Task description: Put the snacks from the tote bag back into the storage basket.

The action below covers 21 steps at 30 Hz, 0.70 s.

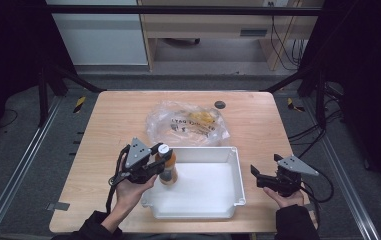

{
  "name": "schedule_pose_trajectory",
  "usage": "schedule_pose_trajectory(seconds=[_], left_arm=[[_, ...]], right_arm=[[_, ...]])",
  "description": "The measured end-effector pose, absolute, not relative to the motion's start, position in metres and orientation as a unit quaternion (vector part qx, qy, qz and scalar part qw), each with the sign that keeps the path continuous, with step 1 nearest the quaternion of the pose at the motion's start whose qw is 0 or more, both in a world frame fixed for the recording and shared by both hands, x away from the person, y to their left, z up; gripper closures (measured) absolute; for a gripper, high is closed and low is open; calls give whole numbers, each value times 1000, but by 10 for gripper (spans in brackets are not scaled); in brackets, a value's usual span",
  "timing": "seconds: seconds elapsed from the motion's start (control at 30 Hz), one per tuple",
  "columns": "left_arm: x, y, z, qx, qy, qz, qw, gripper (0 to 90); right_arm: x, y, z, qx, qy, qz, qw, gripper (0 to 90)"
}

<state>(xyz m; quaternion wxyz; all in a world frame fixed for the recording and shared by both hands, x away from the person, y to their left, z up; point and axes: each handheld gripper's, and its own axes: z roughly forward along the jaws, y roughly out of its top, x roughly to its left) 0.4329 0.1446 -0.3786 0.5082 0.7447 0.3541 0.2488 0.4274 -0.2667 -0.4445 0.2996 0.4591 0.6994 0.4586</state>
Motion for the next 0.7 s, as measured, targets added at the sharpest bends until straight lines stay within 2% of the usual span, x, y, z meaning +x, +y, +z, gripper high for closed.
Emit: schedule_pose_trajectory(seconds=[0.7], left_arm=[[429, 137, -399, 755, 357, 243, 494, 590]], right_arm=[[426, -267, -445, 458, 700, 459, 300, 76]])
